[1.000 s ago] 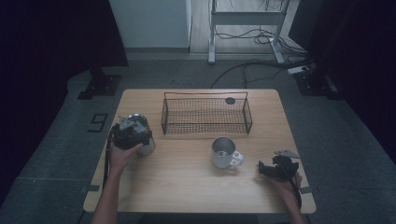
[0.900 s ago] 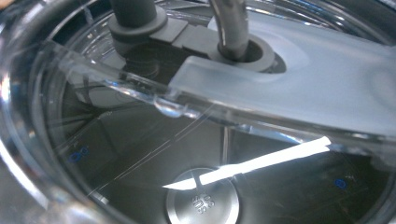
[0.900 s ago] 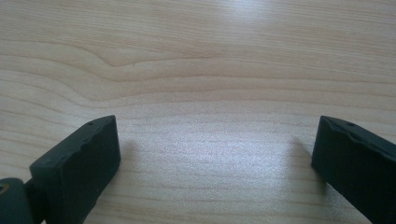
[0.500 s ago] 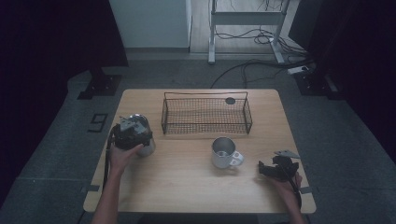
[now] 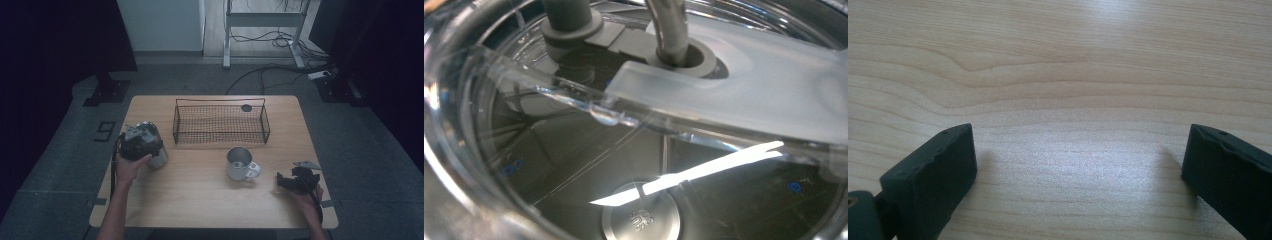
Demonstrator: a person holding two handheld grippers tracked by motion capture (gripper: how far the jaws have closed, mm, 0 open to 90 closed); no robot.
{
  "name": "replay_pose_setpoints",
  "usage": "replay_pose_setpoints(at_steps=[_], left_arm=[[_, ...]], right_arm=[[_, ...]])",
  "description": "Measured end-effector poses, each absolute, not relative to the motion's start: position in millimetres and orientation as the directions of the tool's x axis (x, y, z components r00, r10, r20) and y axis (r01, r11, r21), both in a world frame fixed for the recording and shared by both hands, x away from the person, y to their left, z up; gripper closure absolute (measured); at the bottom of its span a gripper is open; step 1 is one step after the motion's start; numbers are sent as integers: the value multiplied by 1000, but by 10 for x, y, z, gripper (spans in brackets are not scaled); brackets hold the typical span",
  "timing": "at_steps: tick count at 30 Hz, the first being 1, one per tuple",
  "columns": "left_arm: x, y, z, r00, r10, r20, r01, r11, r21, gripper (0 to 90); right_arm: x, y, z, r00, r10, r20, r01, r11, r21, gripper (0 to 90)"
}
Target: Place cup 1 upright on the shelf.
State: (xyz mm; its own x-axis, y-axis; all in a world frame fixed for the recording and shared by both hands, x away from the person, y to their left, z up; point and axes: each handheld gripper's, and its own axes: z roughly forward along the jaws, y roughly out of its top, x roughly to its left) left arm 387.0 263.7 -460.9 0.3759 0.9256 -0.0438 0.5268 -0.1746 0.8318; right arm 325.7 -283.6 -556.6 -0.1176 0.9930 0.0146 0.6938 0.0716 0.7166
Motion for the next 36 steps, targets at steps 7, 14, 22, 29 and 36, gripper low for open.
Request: replay_pose_setpoints(at_steps=[7, 14, 22, 29, 36], left_arm=[[3850, 2645, -4581, 378, 924, -52, 524, -168, 835, 40], [3833, 2624, -4510, 384, 922, -42, 515, -176, 839, 40], [3814, 2583, -4410, 390, 920, -37, 503, -180, 845, 41], [3811, 2565, -4364, 396, 917, -37, 499, -181, 847, 41], [3811, 2545, -4312, 398, 917, -37, 495, -181, 850, 40]], right_arm=[[3257, -2836, -5566, -117, 993, 15, 694, 71, 717, 8], [3257, -2836, -5566, -117, 993, 14, 694, 72, 716, 8], [3257, -2836, -5566, -117, 993, 14, 694, 72, 717, 8], [3257, -2836, -5566, -118, 993, 14, 693, 72, 717, 8], [3257, -2837, -5566, -118, 993, 14, 693, 73, 717, 8]])
